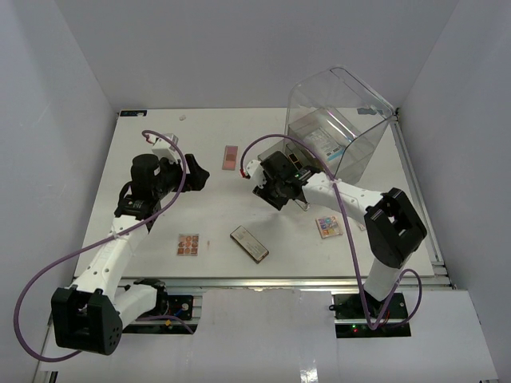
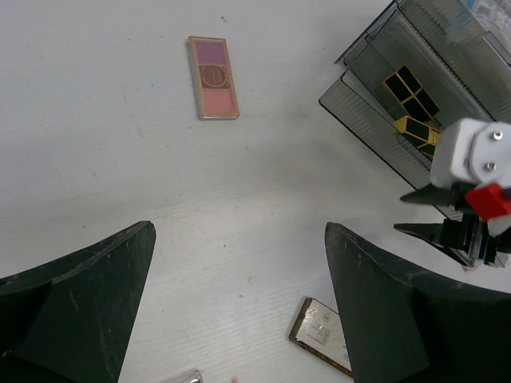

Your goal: Organize the makeup

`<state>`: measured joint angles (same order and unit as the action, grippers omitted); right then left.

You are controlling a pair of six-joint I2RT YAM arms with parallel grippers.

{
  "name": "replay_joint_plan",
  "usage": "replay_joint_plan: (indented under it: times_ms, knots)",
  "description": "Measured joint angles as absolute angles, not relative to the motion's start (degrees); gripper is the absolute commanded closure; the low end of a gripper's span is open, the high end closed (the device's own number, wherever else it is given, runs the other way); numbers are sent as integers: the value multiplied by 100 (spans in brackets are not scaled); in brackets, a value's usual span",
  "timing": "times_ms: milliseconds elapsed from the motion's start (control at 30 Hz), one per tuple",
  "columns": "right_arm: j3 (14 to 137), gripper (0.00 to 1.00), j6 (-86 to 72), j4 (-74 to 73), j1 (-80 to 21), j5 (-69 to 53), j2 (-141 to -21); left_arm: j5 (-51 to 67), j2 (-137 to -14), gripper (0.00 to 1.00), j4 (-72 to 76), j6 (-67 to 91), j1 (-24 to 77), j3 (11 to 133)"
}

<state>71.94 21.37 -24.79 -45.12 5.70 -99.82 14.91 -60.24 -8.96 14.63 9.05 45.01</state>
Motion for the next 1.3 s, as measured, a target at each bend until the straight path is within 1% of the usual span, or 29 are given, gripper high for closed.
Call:
replay_joint_plan:
  times_ms: [67, 200, 300, 533, 733, 800, 900, 1000, 1067, 1133, 1200, 1233, 1300]
  knots:
    - [7194, 28, 1959, -2336, -4507, 1108, -9991, 1539, -6052, 2, -899, 1463, 872, 4501]
    - [7190, 19, 1760, -1955, -4501, 1973, -10002, 1582, -6055, 2, -893, 1466, 836, 4501]
    - [7294, 16, 1690, -1787, -4418, 2290, -10121, 1585, -6054, 2, -894, 1466, 831, 4501]
    - [7756, 14, 1688, -1488, -3965, 2940, -10729, 1630, -6055, 2, -883, 1466, 829, 4501]
    - [7634, 14, 1701, -1459, -3576, 2894, -10678, 2173, -6062, 2, -667, 1494, 827, 4451]
    - [7470, 13, 1879, -1628, -3440, 2366, -10487, 2516, -6095, 2, -500, 1568, 823, 4403]
    - [7277, 9, 2417, -2213, -3246, 942, -9900, 3099, -6277, 5, -70, 1807, 823, 4296]
    - [6814, 9, 3218, -2658, -3233, -766, -8717, 3639, -6752, 7, 470, 2388, 910, 4243]
    - [6426, 9, 3603, -2660, -3257, -1544, -7685, 3664, -7130, 11, 752, 2764, 1175, 4237]
    - [5986, 9, 3856, -2503, -3192, -2078, -6676, 3538, -7484, 19, 942, 3070, 1676, 4263]
    - [5443, 8, 3915, -2101, -2969, -2392, -5721, 3390, -7889, 29, 1104, 3423, 2293, 4394]
    - [5088, 8, 3903, -1873, -2798, -2448, -5298, 3314, -8151, 32, 1245, 3608, 2557, 4528]
    - [4584, 6, 3712, -1603, -2396, -2527, -4711, 3205, -8689, 32, 1602, 4039, 2930, 4788]
